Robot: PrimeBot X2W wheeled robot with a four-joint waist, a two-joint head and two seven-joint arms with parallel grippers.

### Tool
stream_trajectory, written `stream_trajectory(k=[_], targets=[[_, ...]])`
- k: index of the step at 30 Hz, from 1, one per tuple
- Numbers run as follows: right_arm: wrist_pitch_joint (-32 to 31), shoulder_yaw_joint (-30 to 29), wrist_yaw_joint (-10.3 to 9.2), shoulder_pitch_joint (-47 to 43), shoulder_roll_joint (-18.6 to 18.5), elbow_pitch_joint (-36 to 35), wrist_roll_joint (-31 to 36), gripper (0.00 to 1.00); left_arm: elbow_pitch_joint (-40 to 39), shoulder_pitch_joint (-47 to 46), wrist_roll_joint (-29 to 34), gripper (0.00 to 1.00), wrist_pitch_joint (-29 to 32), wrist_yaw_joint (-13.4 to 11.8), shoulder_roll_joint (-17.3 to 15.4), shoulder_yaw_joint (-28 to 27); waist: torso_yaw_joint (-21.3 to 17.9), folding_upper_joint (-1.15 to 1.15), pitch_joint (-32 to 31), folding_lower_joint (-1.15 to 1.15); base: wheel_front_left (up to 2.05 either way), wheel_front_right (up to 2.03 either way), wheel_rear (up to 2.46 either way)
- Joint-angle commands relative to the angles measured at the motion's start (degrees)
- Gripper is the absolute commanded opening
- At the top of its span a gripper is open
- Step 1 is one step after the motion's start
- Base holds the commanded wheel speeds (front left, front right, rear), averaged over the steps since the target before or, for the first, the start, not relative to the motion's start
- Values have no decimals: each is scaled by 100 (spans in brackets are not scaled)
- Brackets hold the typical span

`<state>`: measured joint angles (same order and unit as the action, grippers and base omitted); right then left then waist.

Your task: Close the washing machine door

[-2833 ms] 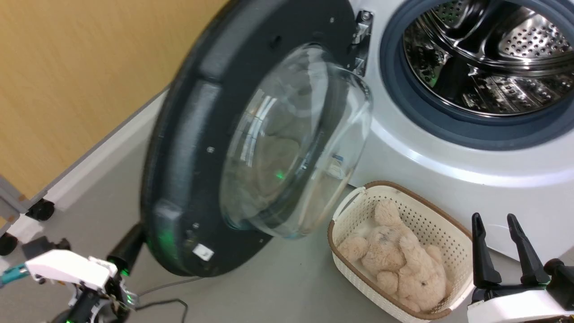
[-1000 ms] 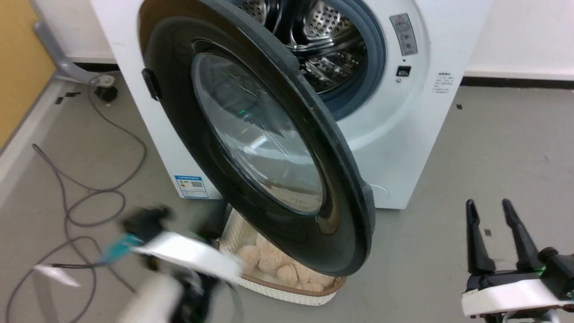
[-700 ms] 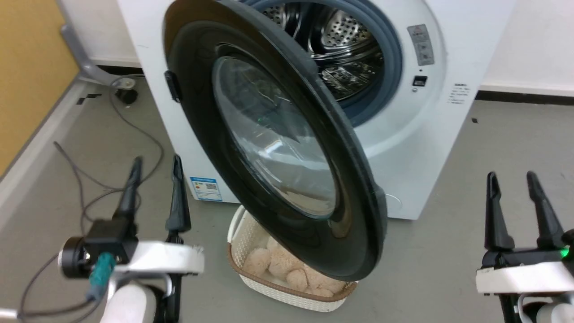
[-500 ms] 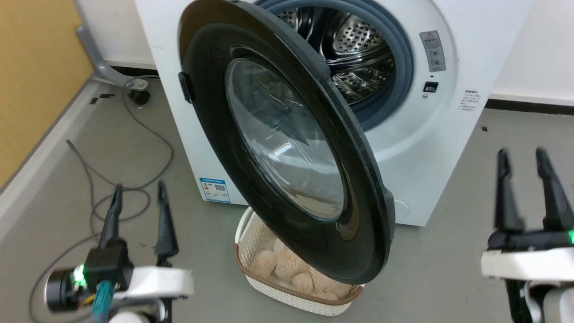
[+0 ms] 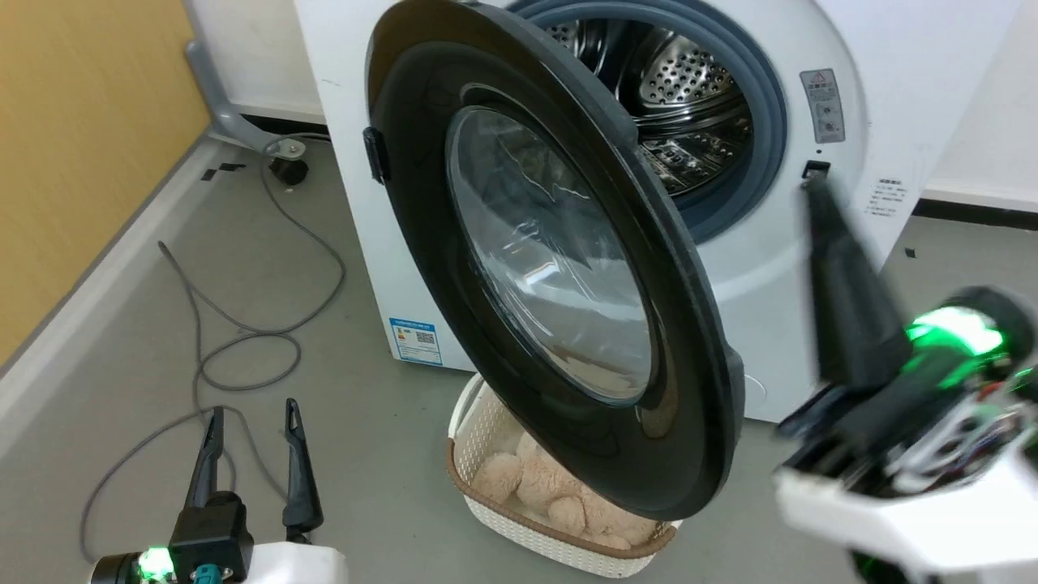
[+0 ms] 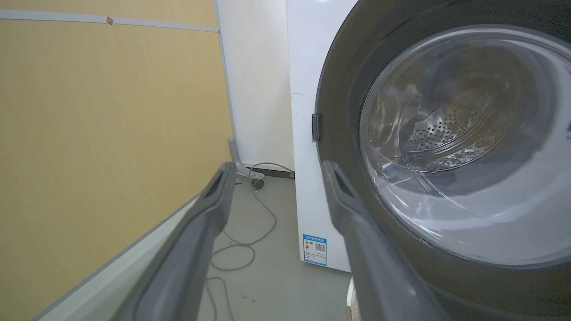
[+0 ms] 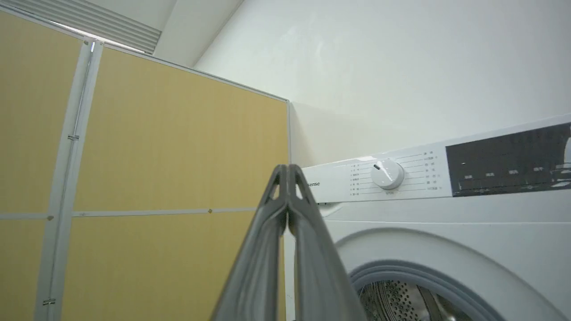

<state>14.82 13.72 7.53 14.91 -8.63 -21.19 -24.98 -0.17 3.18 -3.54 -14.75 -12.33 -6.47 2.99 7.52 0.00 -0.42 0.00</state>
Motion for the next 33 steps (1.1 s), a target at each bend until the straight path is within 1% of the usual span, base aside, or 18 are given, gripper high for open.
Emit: stream_trajectory(k=[1,5,9,12,15,18,22,29,33], targets=[[18,292,-4,91,-164,-88,-99,0,-10,36,31,100,-25,19,22,-13,28,0,-9,0,0,0,0],[18,1381,-4,100,-726,-61,-160,0,-35,-17,80,100,-25,63,75,13,95,0,-14,0,0,0,0],[18,2404,-4,63,-1167,284,-78,0,-63,-4,132,100,-25,85,103,25,79,0,-18,0,0,0,0],[18,3015,-4,-4,-1457,691,102,0,-71,-8,149,100,-25,105,122,34,78,0,-12,0,0,0,0],[18,3366,-4,-140,-1611,1119,204,0,-65,-13,153,100,-25,116,138,22,59,0,6,0,0,0,0],[18,3406,-4,-283,-1714,1545,268,0,-73,-12,166,100,-25,121,148,2,18,0,42,0,0,0,0],[18,3068,-4,-414,-1729,2061,339,0,-89,-12,182,100,-25,126,164,-9,-70,0,100,0,0,0,0],[18,2223,-4,-402,-1498,2725,426,0,-110,-141,217,100,-25,120,208,57,-196,0,287,0,0,0,0],[18,1885,-4,-204,-1362,3064,476,0,-139,-235,215,100,-25,106,242,123,-241,0,434,0,0,0,0]])
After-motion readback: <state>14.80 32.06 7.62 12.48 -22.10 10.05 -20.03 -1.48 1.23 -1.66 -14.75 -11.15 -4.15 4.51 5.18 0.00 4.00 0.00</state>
